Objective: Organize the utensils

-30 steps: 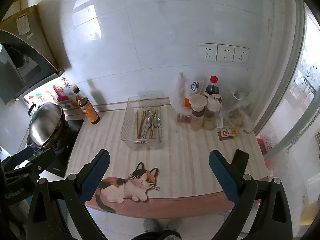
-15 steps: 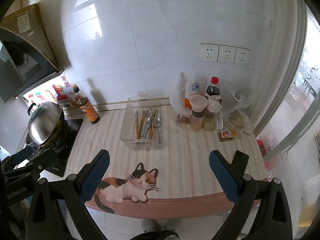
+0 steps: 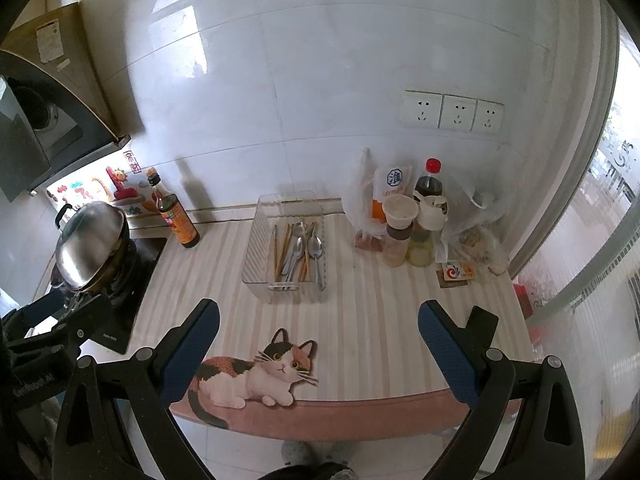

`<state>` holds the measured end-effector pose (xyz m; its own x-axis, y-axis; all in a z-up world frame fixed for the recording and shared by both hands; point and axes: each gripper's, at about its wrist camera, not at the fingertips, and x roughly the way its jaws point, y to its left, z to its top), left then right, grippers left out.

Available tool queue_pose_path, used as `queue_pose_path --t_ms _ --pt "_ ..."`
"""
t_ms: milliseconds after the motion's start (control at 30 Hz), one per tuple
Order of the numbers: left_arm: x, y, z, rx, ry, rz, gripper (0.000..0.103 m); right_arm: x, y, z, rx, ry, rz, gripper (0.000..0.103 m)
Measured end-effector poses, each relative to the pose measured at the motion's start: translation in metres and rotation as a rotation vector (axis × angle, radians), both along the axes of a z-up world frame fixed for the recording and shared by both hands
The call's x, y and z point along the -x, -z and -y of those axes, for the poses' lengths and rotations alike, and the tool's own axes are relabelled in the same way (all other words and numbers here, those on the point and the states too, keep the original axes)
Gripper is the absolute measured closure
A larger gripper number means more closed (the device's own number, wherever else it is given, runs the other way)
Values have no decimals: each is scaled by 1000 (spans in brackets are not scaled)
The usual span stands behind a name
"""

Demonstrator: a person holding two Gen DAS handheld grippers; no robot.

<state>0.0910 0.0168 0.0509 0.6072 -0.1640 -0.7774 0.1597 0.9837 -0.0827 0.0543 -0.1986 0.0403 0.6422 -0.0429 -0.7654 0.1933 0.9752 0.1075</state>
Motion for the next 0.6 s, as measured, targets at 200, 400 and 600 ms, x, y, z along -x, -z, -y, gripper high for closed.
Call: queue_pose_path --t_ms 200,400,600 --pt "0 0 0 1 -1 -1 0 0 -1 -4 2 4 -2 2" --pt "0 0 -1 0 2 -1 0 -2 -1 -5 1 -2 -2 2" --pt "1 0 -2 0 3 -1 0 -2 -1 -3 -1 -9 -4 2"
